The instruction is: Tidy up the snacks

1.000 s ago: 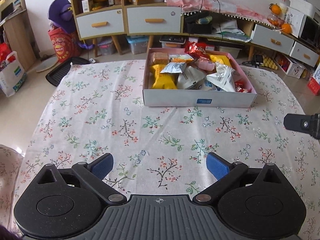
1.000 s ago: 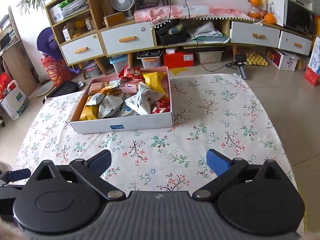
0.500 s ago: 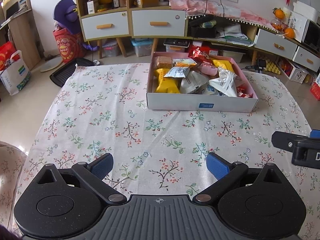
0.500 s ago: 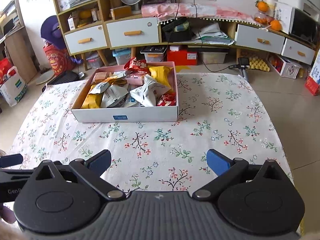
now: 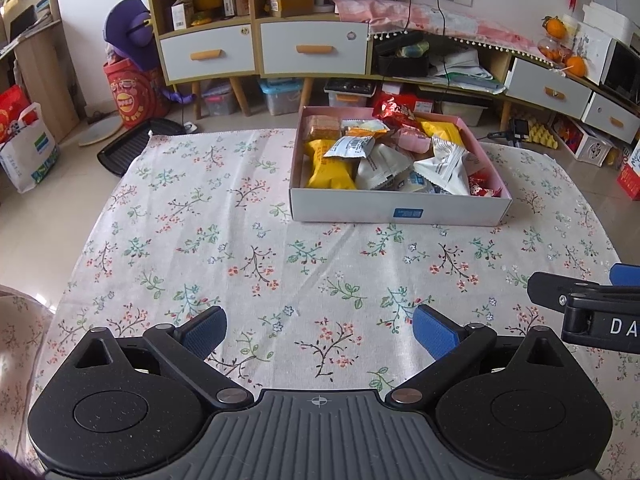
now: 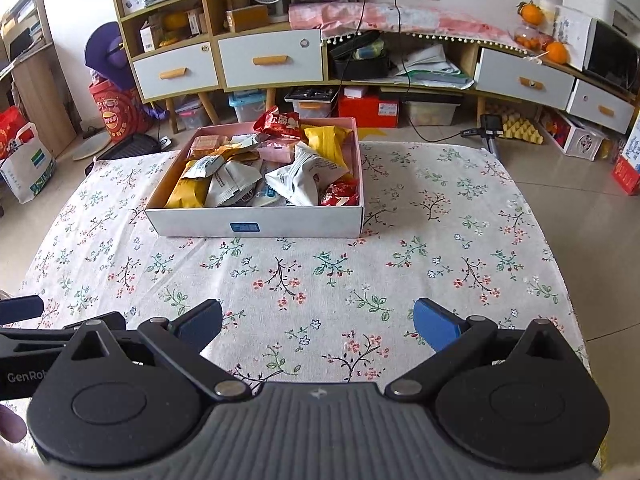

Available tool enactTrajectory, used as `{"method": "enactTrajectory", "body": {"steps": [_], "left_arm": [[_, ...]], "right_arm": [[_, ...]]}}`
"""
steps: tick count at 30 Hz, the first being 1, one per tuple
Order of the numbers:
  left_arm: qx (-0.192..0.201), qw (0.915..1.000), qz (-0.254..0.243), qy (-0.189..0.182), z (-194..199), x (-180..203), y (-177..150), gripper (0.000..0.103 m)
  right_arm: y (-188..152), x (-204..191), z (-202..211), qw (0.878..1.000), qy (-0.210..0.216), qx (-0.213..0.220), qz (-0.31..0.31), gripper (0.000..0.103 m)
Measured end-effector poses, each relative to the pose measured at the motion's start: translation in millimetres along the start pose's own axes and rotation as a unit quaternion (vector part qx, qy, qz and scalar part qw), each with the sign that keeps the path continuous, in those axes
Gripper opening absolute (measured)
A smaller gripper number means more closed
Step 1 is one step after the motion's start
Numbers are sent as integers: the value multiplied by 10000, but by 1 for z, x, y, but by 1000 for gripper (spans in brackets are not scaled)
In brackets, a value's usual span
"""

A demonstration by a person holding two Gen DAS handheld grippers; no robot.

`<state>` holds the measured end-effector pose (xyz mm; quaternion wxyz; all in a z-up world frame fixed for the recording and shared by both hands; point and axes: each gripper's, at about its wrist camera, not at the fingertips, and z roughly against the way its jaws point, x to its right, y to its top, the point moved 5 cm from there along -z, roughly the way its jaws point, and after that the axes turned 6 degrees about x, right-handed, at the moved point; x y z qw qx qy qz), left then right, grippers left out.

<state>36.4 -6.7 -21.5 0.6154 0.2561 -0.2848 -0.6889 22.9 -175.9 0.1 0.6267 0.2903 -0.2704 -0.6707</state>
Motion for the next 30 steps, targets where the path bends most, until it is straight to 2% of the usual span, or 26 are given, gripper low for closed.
{"method": "enactTrajectory", "body": {"steps": [30], "left_arm": [[-2, 10000, -29, 8, 1, 1, 0, 100]], "right_arm": [[-1, -2, -1, 10000, -16, -12, 73, 102]]}}
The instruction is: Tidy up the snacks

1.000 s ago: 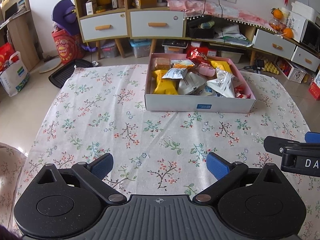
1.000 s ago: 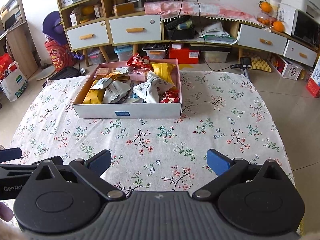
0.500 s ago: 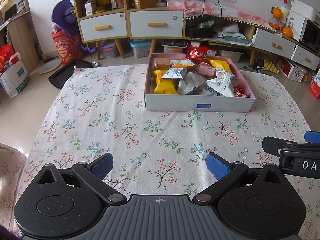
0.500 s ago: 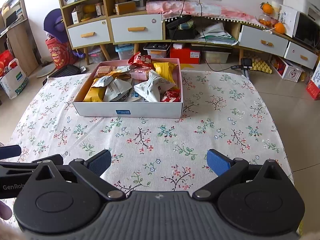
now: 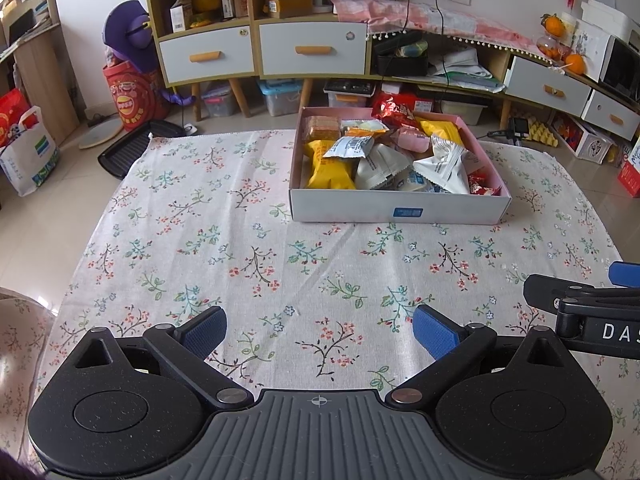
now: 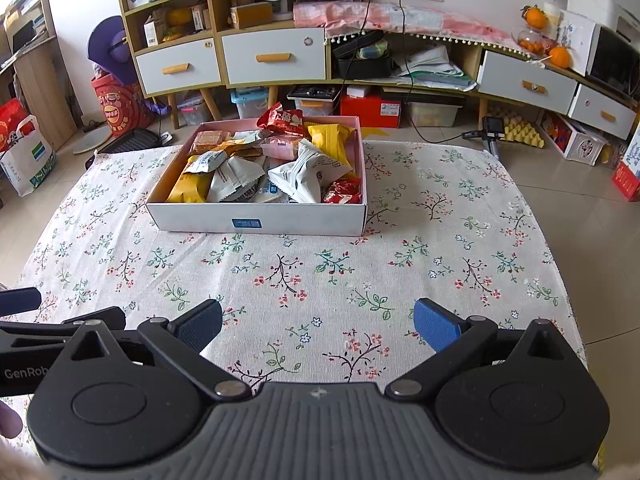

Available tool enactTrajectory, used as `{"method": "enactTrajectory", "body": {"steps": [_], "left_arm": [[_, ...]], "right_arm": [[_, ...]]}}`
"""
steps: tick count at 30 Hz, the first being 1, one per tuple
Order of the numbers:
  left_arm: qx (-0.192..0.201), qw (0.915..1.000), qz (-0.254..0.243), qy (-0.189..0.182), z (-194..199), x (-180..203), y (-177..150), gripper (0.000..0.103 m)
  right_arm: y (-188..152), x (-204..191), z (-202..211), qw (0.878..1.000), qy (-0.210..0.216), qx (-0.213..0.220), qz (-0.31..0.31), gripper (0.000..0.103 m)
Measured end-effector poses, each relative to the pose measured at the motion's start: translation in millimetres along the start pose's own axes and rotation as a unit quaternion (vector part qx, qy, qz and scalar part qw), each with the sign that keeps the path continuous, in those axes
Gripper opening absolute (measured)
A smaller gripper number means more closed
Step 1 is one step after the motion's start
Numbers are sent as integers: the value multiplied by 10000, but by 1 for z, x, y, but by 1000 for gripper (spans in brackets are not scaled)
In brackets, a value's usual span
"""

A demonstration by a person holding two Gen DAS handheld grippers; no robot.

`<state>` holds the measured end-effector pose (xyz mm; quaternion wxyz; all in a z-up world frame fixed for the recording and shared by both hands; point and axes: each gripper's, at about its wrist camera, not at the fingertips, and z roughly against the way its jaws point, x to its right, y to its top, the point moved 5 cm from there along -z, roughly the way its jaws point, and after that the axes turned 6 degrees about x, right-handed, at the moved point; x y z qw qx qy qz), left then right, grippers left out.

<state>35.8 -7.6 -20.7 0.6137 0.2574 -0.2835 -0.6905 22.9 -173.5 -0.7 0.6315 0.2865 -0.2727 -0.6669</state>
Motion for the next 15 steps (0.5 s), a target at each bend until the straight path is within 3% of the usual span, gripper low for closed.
{"method": "enactTrajectory", "body": {"steps": [15], "left_arm": [[-1, 10000, -2, -4, 0, 0, 0, 101]], "right_arm": [[-1, -1, 0, 10000, 1, -5, 39, 102]]}}
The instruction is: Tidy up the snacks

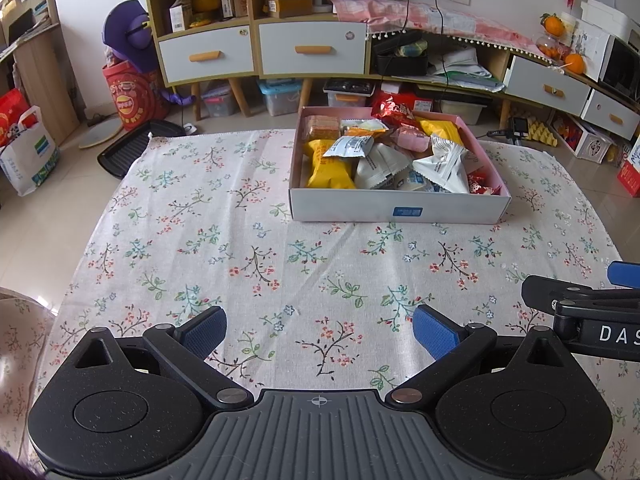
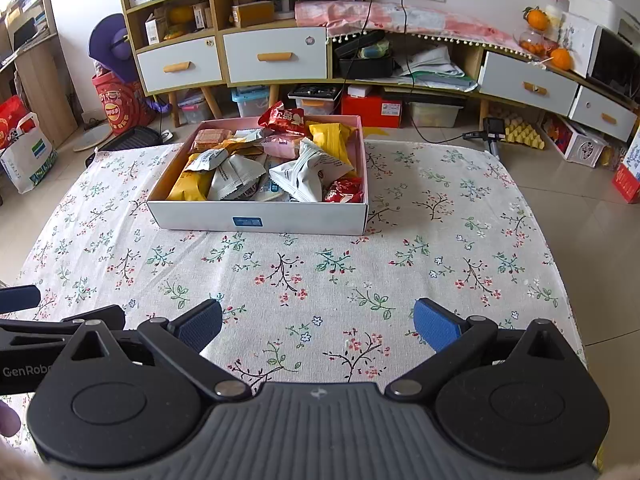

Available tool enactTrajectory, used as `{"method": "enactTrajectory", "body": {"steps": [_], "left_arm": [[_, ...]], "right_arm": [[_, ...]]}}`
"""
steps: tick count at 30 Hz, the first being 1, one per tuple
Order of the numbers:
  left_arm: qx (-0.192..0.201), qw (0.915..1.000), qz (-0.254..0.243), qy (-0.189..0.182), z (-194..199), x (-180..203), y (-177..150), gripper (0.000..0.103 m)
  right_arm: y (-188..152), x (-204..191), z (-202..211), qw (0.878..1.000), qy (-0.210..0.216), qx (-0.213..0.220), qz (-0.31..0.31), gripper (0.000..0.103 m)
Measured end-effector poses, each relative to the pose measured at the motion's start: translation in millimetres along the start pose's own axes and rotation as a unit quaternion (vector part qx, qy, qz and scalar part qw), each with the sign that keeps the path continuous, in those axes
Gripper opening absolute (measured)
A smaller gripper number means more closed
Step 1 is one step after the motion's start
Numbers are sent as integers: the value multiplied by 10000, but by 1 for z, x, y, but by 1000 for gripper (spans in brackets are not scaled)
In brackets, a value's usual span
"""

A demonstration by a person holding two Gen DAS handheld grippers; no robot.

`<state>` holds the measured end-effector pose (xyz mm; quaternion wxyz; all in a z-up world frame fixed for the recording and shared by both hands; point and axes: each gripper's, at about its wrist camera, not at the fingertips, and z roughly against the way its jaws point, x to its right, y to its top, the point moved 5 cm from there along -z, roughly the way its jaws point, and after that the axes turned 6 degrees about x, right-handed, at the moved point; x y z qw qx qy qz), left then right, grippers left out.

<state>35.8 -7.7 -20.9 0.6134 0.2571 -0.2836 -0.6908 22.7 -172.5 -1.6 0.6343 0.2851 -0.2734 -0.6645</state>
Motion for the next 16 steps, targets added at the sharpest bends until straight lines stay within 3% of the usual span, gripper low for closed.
{"method": "enactTrajectory", "body": {"steps": [16], "left_arm": [[3, 10000, -28, 55, 0, -3, -2, 100]], "right_arm": [[-2, -2, 0, 10000, -6, -9, 62, 102]]}}
